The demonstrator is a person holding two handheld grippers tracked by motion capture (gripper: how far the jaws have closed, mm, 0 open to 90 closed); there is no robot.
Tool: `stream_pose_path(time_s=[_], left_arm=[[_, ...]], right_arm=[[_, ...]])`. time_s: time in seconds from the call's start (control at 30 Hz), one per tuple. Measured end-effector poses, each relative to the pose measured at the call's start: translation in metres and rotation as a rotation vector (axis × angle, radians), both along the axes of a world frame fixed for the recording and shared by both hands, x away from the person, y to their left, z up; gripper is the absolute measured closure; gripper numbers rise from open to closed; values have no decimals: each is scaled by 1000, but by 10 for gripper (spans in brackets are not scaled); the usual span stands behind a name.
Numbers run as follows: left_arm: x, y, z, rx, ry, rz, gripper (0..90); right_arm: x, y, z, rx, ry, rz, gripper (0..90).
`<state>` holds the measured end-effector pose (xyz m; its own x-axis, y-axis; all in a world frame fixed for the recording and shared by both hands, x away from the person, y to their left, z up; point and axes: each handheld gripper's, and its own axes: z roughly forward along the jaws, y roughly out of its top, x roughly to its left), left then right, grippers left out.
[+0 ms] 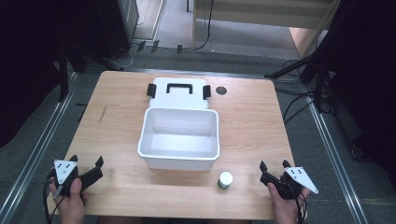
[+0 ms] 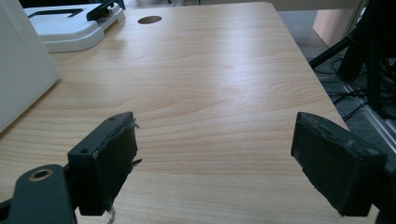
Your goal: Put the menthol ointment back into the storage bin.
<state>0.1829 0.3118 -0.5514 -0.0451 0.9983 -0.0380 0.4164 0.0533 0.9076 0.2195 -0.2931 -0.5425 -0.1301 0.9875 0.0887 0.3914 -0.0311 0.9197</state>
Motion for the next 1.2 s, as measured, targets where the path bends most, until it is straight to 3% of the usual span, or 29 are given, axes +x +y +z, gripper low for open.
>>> stream_pose_path(time_s=[0.17,0.2,0.3,0.4,0.43,0.63,0.67,0.73,0.83,0.9,1.0,1.03,1.07,1.17,1.2], left_arm=[[0,0,0,-6,-11,8,142],[0,0,0,-4,-14,9,142],[-1,0,0,-5,-22,7,142],[-2,1,0,-10,-24,-5,143],[-2,1,0,-10,-24,-5,143],[-2,0,0,-12,-25,-3,143],[-2,0,0,-12,-25,-3,143],[-2,0,0,-9,-22,-2,143],[-1,0,0,-6,-21,-4,143],[-1,-1,0,-6,-20,-5,143],[0,-1,0,-5,-16,-7,143],[0,-1,0,-5,-16,-7,143],[0,-1,0,-2,-17,-8,143],[-1,-1,0,-1,-19,-8,143],[-1,-1,0,3,-19,-11,143]], right_arm=[[0,-1,1,13,29,30,160],[1,-1,2,5,58,46,163],[0,-1,3,3,73,62,188],[1,0,8,-25,140,106,207],[1,0,8,-25,140,106,207],[4,5,34,-130,275,192,233],[4,5,34,-130,275,192,233],[7,10,49,-202,344,224,233],[9,11,56,-225,381,242,233],[12,16,67,-263,451,284,244],[16,22,75,-307,531,314,250],[16,22,75,-307,531,314,250],[19,25,79,-330,581,346,249],[21,29,81,-358,621,379,254],[23,34,83,-385,665,416,258]])
